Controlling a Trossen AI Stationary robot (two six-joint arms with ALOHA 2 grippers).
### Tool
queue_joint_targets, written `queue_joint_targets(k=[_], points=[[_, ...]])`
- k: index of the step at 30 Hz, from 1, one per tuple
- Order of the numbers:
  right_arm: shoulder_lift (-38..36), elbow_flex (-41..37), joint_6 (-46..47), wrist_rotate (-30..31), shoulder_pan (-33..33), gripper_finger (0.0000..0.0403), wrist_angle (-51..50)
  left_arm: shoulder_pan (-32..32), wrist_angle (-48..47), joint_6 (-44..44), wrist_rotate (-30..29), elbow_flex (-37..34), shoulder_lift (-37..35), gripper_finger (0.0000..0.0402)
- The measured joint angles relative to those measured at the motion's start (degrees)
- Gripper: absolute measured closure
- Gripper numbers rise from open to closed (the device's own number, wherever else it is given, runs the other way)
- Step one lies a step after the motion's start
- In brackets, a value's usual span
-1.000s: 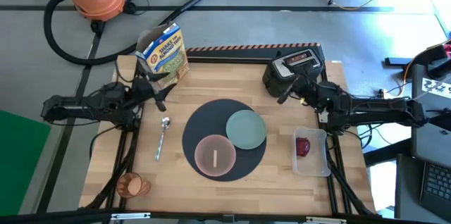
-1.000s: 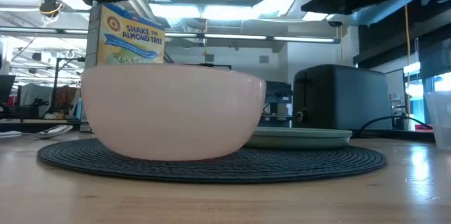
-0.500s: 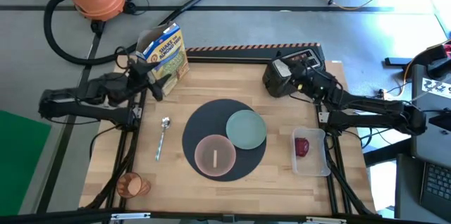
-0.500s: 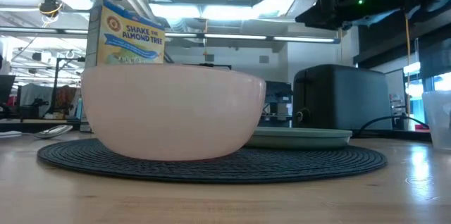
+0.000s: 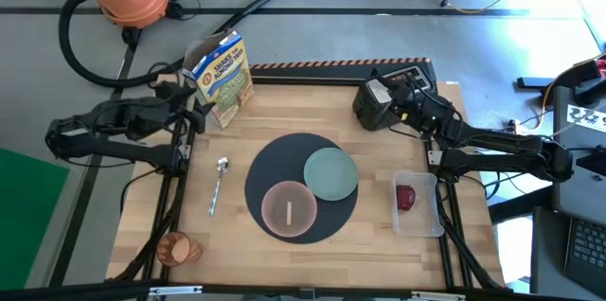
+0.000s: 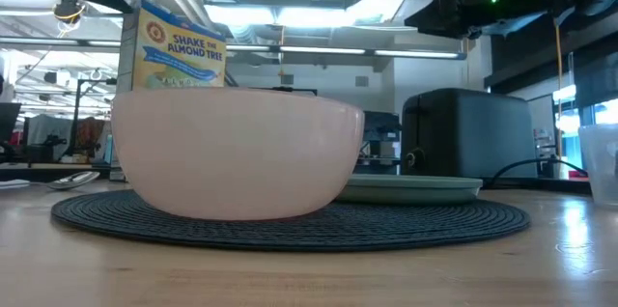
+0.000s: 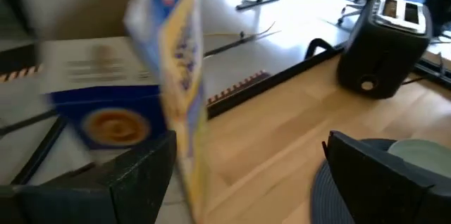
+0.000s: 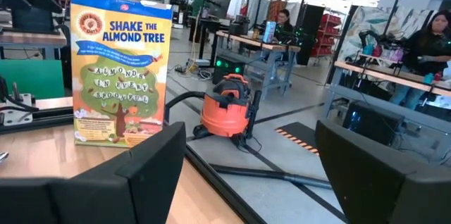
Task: Arrange a breakfast setting
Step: Pour the cereal from the yellow cereal box into the pink bowl
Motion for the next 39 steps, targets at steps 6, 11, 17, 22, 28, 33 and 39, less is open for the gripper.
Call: queue_joint_targets(k=[6, 11, 17, 22, 28, 33, 39], points=[[0.0, 0.0, 0.54, 0.0, 0.1, 0.01, -0.21, 0.04, -9.24, -4.2, -7.12, 0.49, 0.0, 0.0052], [0.0, 0.0, 1.71, 0.02, 0.11, 0.01, -0.93, 0.04, -10.25, -6.84, -7.24, -3.81, 0.04, 0.0052], [0.0, 0.0, 3.04, 0.02, 0.11, 0.01, -1.77, 0.04, -10.23, -8.07, -7.06, -7.21, 0.02, 0.0052], [0.0, 0.0, 4.18, 0.02, 0.11, 0.01, -3.48, 0.04, -9.99, -9.57, -7.21, -7.26, 0.0, 0.0052], [0.0, 0.0, 6.32, -1.58, 0.11, 0.01, -3.57, 0.04, -9.97, -10.94, -6.75, -7.27, 0.0, 0.0053], [0.0, 0.0, 6.56, -4.08, 0.11, 0.01, -3.4, 0.04, -9.97, -15.19, -6.85, -7.27, 0.0, 0.0053], [0.0, 0.0, 6.56, -4.05, 0.11, 0.01, -3.2, 0.04, -9.77, -17.85, -8.93, -7.62, 0.38, 0.0053]])
